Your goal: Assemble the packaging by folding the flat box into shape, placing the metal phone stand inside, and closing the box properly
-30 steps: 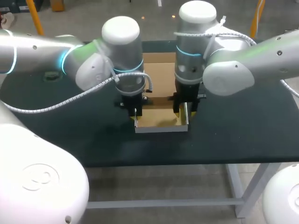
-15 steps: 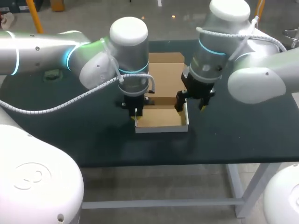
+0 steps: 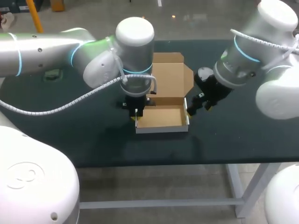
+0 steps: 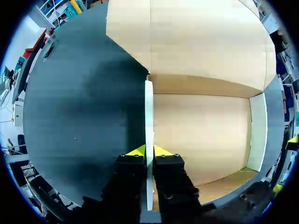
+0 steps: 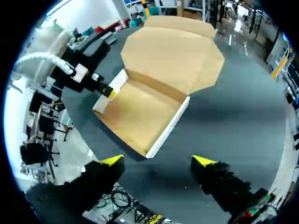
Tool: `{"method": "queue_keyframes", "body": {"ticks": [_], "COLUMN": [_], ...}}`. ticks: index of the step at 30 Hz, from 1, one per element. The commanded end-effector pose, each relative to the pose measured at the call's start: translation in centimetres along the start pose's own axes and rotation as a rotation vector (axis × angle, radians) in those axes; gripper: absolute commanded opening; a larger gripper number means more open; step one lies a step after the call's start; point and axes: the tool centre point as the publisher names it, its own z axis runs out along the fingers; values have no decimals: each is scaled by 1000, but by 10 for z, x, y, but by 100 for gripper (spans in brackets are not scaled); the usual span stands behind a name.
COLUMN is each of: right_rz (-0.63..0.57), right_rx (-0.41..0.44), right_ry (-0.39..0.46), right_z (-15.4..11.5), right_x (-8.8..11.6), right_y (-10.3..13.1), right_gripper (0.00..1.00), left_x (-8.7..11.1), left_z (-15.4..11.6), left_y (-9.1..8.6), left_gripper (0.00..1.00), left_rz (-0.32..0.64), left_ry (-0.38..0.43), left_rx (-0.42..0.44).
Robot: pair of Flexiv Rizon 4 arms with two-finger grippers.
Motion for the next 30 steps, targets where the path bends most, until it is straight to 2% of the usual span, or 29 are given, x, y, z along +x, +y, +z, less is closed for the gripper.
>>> {"method": "queue_keyframes", "body": {"ticks": [1, 6, 15, 22, 30], "right_rz": [-1, -69, -272, -354, -469], "right_rx": [-40, -79, -120, -136, -152], "right_ry": [-3, 37, 137, 127, 165], "right_z": [1, -11, -34, -44, -54], "right_x": [0, -2, -5, -6, -9], "right_y": [-4, -8, -24, -35, -48], "right_gripper": [100, 100, 100, 100, 100], "left_x": [3, 3, 1, 0, -3], "left_z": [0, -1, -2, -4, -6], "left_y": [1, 1, 2, 3, 6], "left_gripper": [0, 0, 0, 0, 0], "left_rz": [0, 5, 7, 12, 17], "left_ry": [-23, -28, -38, -62, -83], "left_rx": [2, 2, -6, -14, -23]}}
